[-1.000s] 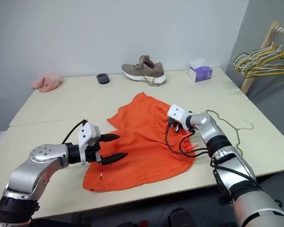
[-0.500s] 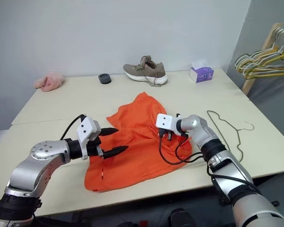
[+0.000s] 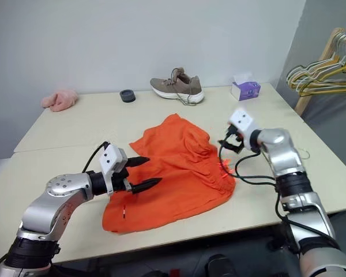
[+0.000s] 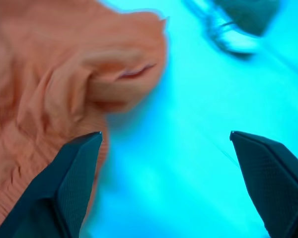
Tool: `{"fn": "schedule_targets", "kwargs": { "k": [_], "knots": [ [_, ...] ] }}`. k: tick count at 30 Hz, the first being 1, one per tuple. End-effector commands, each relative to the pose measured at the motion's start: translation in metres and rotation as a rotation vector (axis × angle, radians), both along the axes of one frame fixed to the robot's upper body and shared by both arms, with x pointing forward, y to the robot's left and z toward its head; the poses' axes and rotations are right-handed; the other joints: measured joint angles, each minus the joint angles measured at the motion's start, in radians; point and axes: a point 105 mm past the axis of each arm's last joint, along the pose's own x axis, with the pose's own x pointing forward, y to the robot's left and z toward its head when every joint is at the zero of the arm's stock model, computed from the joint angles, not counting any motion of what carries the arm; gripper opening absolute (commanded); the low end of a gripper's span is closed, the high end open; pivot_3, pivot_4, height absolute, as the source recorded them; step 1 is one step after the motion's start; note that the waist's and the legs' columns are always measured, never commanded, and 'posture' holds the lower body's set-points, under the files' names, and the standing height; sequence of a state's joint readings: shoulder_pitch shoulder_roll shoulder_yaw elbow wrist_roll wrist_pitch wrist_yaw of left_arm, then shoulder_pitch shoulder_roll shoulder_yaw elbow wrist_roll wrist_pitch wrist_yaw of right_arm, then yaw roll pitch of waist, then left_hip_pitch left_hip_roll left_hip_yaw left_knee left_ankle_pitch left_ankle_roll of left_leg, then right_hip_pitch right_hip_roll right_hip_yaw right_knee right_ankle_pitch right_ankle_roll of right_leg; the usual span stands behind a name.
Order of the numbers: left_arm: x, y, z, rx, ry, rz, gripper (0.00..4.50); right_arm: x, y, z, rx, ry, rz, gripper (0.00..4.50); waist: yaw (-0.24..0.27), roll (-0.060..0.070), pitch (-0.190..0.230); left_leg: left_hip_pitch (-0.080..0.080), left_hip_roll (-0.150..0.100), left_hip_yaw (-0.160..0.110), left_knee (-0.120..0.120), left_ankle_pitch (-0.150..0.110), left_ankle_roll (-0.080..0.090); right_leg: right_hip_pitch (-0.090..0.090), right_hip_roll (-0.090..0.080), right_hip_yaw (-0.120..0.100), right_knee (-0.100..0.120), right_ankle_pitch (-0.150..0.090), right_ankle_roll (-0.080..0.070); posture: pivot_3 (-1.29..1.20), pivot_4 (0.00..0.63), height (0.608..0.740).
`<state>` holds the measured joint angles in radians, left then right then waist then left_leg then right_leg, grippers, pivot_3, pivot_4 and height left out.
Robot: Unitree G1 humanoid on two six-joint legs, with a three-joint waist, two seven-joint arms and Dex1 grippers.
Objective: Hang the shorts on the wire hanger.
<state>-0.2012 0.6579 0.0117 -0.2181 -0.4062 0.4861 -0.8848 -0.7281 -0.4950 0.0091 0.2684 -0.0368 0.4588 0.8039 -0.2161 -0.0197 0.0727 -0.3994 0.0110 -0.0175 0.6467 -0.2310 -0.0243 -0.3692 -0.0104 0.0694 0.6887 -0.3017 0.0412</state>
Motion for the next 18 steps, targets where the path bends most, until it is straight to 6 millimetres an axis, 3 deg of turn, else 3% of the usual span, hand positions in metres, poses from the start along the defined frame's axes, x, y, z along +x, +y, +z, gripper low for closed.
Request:
{"fn": "schedule_targets", "kwargs": {
  "k": [1,3,5,8,10,13,18],
  "knots": [
    [0.001,-0.003,0.007,-0.012,-0.025,-0.017,4.5,-0.013,-0.025,0.014,0.128,-0.026,-0.12,4.46,0.0,0.0,0.0,0.0,0.0,0.0,0.0,0.0,0.0,0.0,0.0,0.0,0.0,0.0,0.0,-0.21,0.037,0.74],
    [0.002,-0.002,0.003,0.002,-0.019,-0.019,4.5,-0.022,-0.03,0.005,0.143,0.005,-0.15,4.46,-0.004,0.0,0.0,0.0,0.0,0.001,0.0,0.0,0.0,0.0,0.001,0.001,0.0,-0.001,0.002,-0.22,0.041,0.74],
    [0.004,0.002,-0.004,0.036,-0.019,-0.016,4.5,-0.036,-0.026,-0.019,0.113,0.073,-0.14,4.46,-0.006,0.0,0.0,0.001,0.0,0.002,0.0,0.0,0.0,0.0,0.001,0.002,0.0,-0.001,0.002,-0.23,0.042,0.74],
    [-0.001,0.004,-0.011,0.052,0.018,-0.066,4.5,-0.069,0.006,-0.046,0.137,0.206,0.014,4.46,-0.01,0.001,0.0,0.001,0.001,0.002,0.0,0.0,0.0,0.0,0.003,0.002,0.0,-0.002,0.004,-0.24,0.043,0.74],
    [-0.017,0.006,-0.015,0.074,0.081,-0.154,4.5,-0.09,0.02,-0.049,0.095,0.243,0.14,4.46,-0.018,0.003,0.002,0.001,0.002,0.002,0.0,0.0,0.0,-0.001,0.004,0.003,0.0,-0.002,0.004,-0.24,0.043,0.74],
    [-0.042,0.015,-0.022,0.14,0.174,-0.272,4.5,-0.112,0.024,-0.051,-0.036,0.242,0.29,4.46,-0.031,0.006,0.004,0.0,0.001,0.004,0.0,0.0,0.0,-0.002,0.003,0.003,0.0,-0.003,0.004,-0.24,0.043,0.74],
    [-0.057,0.026,-0.028,0.239,0.203,-0.342,4.5,-0.122,0.023,-0.046,-0.17,0.179,0.4,4.46,-0.031,0.004,0.003,0.001,0.002,0.004,-0.001,0.0,0.0,0.001,0.003,0.001,-0.007,-0.003,0.005,-0.22,0.041,0.74]
  ]
}}
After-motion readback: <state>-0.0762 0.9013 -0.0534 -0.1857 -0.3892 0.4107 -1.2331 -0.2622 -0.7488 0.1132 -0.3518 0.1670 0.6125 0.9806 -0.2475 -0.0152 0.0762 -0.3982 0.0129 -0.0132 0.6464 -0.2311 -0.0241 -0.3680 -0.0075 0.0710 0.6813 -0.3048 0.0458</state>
